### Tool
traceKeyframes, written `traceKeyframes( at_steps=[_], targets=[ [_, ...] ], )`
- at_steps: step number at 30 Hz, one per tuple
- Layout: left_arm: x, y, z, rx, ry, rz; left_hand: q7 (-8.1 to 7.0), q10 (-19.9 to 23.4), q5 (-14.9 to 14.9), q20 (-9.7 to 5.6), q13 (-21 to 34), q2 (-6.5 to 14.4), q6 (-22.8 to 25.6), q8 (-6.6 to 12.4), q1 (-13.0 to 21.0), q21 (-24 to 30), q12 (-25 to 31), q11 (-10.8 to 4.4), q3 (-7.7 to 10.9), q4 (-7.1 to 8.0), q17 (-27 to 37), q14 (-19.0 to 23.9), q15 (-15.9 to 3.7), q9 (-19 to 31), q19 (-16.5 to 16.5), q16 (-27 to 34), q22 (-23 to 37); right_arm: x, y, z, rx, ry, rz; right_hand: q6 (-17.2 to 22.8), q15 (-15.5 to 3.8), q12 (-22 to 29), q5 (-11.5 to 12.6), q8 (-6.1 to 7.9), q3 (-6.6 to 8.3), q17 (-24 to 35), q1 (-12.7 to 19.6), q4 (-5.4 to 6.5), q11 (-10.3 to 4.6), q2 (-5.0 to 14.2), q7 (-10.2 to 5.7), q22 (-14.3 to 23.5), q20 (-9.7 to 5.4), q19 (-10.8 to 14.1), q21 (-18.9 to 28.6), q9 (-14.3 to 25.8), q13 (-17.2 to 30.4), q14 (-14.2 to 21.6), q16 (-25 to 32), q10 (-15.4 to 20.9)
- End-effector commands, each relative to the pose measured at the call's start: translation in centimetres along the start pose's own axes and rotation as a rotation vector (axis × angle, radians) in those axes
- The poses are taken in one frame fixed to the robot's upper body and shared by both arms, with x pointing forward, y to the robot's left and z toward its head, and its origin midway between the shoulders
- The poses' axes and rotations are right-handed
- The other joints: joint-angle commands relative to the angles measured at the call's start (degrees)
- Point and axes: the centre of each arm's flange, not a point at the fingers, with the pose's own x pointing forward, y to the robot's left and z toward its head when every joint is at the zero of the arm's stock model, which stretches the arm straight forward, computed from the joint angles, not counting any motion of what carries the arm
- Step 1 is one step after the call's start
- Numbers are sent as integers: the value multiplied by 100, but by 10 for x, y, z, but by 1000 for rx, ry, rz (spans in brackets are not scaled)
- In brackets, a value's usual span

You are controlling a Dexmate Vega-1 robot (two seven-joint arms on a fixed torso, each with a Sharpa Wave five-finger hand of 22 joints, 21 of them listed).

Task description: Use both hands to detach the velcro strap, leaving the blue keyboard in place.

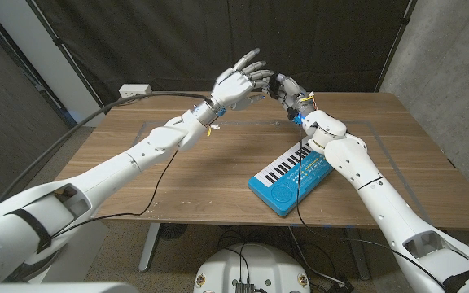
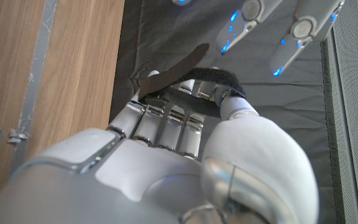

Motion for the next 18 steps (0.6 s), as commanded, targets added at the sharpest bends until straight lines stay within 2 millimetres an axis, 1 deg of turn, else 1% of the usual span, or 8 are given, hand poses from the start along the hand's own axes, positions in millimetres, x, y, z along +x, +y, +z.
traceKeyframes(
  at_steps=[1, 5, 6, 13, 16, 18],
  targets=[
    [6, -7, 7, -13, -25, 27, 7, 56, 37, 16, 11, 47, 55, 25, 75, 29, -12, 13, 40, -18, 13, 41, -375, 0, 30, 36, 23, -1, -2, 3, -4, -7, 3, 37, -111, -10, 34, -26, 52, 12, -46, 6, -4, -11, -13, 21, -24, 42, 35, 19, 17, 56, -10, 35],
    [8, -10, 8, -13, -25, 32, -9, 73, 38, 5, 12, 52, 72, 25, 85, 27, -20, 2, 44, -20, 14, 53, -378, -1, 32, 33, 24, -1, -2, 3, 1, -4, -3, 36, -117, -13, 37, -30, 55, 13, -48, 3, 3, -17, 10, 21, -25, 44, 36, 25, 17, 60, -11, 48],
    [8, -11, 8, -14, -25, 33, -10, 80, 38, -2, 12, 51, 77, 25, 86, 26, -22, -4, 44, -20, 14, 58, -386, -2, 33, 32, 24, -2, -3, 3, -1, -4, -3, 38, -117, -16, 38, -33, 56, 13, -48, 1, 0, -19, -13, 21, -25, 45, 37, 21, 18, 61, -11, 45],
    [11, -13, 8, -11, -22, 26, -13, 120, 36, -16, 14, 44, 94, 19, 84, 20, -31, -5, 38, -17, 15, 63, -379, -4, 31, 22, 24, -5, -6, 2, -2, 1, -13, 29, -114, -23, 41, -42, 57, 18, -49, 0, -5, -20, -3, 22, -32, 48, 38, 27, 18, 61, -10, 55],
    [13, -13, 7, -11, -16, 18, -18, 113, 34, -12, 14, 37, 68, 3, 77, 16, -44, -2, 32, -12, 16, 64, -374, -5, 26, 16, 25, -6, -8, 2, -1, 5, -14, 31, -113, -27, 41, -47, 56, 19, -51, 0, -5, -23, -5, 22, -32, 46, 38, 25, 18, 63, -9, 54],
    [15, -13, 6, -25, -8, 12, -18, 77, 31, 2, 15, 33, -21, -40, 64, 5, -74, -8, 23, -3, 18, 34, -370, -6, 7, -3, 25, -6, -9, 1, -6, 7, -13, 39, -110, -30, 42, -50, 57, 21, -52, 1, -5, -21, -4, 22, -32, 46, 38, 18, 18, 61, -9, 54]
  ],
)
